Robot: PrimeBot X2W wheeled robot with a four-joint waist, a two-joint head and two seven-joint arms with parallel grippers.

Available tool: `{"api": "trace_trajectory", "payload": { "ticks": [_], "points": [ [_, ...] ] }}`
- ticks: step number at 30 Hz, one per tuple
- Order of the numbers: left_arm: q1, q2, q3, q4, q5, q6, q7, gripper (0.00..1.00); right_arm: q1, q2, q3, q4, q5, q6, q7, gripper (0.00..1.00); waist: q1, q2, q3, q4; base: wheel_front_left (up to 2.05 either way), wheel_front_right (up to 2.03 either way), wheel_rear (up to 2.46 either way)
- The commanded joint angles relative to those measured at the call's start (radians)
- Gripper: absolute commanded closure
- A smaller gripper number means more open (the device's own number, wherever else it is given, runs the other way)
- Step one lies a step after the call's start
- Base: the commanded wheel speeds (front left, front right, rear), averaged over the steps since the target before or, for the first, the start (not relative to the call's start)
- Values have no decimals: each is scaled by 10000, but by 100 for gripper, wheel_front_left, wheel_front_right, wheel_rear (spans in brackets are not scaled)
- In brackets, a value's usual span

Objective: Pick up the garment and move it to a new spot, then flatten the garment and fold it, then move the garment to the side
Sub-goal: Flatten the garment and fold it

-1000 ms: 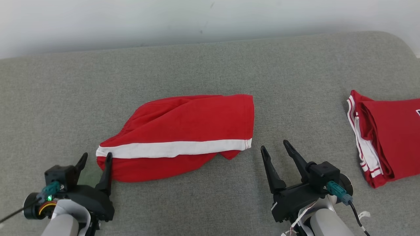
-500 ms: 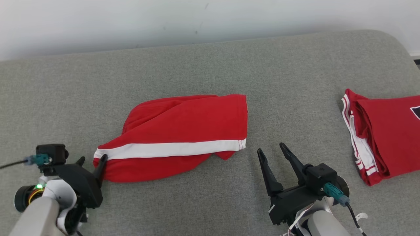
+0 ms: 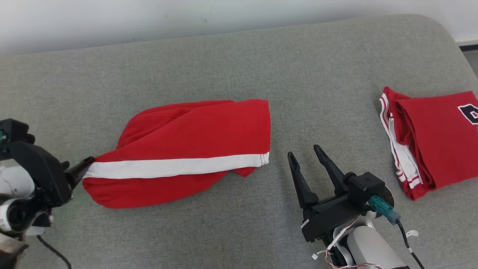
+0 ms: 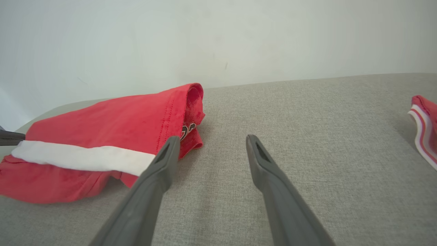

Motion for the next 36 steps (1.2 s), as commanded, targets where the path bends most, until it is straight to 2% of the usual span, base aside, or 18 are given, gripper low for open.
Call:
{"api": "trace_trajectory", "payload": {
  "ticks": [1, 8, 15, 25, 29, 36],
  "points": [
    [81, 202, 57, -267, -132, 118, 241, 0, -90, -2, 1, -81, 97, -26, -41, 0, -1, -1, 287, -250, 0, 0, 0],
    [701, 698, 290, -1549, -668, 561, 1262, 0, -76, -2, 22, -278, 187, -26, -42, 0, -1, -1, 565, -428, 0, 0, 0],
    [1214, 1041, 788, -2805, -1025, 746, 1278, 0, 79, -2, -144, -333, 74, -26, -42, 0, -1, -1, 580, -371, 0, 0, 0],
    [2273, 1576, 1458, -4449, -1679, 1309, 1793, 0, 79, -2, -246, -355, 23, -26, -42, 0, -1, -1, 556, -216, 0, 0, 0],
    [2420, 1613, 1419, -4597, -1498, 1449, 1723, 0, -21, -3, -160, -391, 60, -26, -43, 0, -1, -1, 701, -216, 0, 0, 0],
    [1989, 1490, 1150, -3975, -1149, 1540, 1607, 0, -240, -3, 26, -443, 130, -26, -43, 0, -1, -1, 924, -414, 0, 0, 0]
  ]
}}
